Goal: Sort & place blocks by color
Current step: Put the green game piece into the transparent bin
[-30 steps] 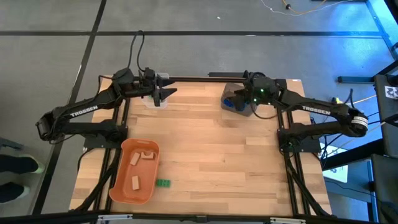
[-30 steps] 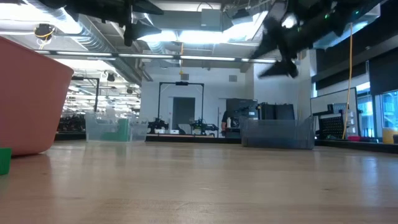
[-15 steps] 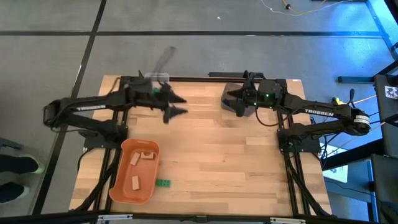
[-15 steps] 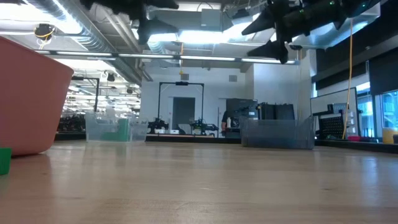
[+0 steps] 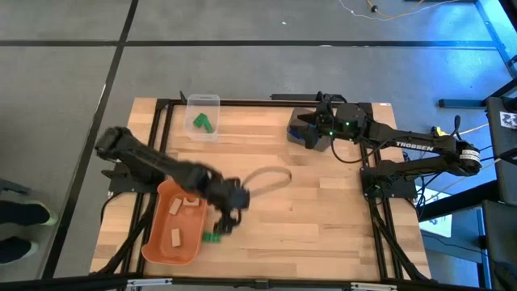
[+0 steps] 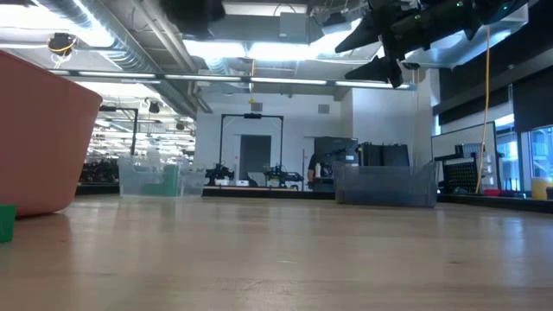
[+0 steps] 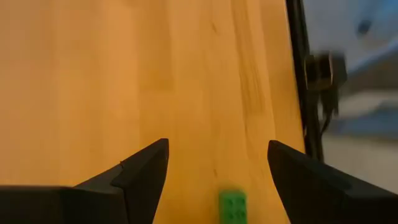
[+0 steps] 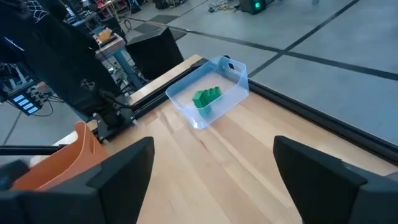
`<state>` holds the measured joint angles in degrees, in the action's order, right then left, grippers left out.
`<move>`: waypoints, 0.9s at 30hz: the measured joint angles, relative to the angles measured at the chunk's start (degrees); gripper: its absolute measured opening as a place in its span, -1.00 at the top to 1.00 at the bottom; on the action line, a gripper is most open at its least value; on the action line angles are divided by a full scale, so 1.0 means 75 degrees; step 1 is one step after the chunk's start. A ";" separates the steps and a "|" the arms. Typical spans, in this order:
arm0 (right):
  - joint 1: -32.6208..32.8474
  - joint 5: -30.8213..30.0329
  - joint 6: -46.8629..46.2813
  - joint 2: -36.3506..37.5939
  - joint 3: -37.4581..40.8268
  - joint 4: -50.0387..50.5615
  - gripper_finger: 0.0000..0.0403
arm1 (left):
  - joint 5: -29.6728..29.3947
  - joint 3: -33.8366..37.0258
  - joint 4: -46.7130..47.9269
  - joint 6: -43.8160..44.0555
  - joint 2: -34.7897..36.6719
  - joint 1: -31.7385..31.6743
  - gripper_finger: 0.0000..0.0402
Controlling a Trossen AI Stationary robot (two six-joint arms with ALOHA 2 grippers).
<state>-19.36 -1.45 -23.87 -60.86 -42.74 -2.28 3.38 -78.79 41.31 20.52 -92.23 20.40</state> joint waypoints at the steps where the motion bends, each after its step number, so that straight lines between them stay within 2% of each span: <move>1: 0.0001 0.0000 0.0025 0.0000 0.0000 -0.0007 -0.64 | -0.0151 -0.0193 0.0208 -0.0010 -0.0224 0.0253 -0.29; 3: 0.0001 -0.0003 0.0030 0.0000 0.0000 0.0015 -0.64 | -0.0349 -0.0533 0.0381 -0.0007 -0.0669 0.0658 -0.19; 6: 0.0001 -0.0052 0.0027 0.0000 0.0000 0.0050 -0.64 | -0.0281 -0.0936 0.0600 0.0123 -0.1230 0.1054 0.10; 10: 0.0001 -0.0055 -0.0167 0.0000 0.0000 0.0252 -0.64 | 0.0318 -0.1293 0.1096 0.0390 -0.1750 0.1296 0.76; 11: 0.0001 -0.0055 -0.0217 0.0000 0.0000 0.0344 -0.64 | 0.0315 -0.1322 0.1124 0.0457 -0.1812 0.1331 0.88; 16: 0.0001 -0.0067 -0.0596 -0.0002 0.0000 0.0957 -0.64 | 0.0545 -0.1325 0.1729 0.0662 -0.2065 0.1434 0.99; 21: -0.0002 -0.0077 -0.0617 -0.0003 0.0000 0.1165 -0.64 | 0.0979 -0.1325 0.2266 0.1058 -0.2547 0.1453 1.00; 27: 0.0001 -0.0471 -0.0597 -0.0003 0.0000 0.1148 -0.64 | 0.1046 -0.1322 0.2336 0.1446 -0.3256 0.1306 1.00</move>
<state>-19.35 -4.99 -28.34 -60.88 -42.74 6.33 11.22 -88.71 58.83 31.37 -116.64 30.20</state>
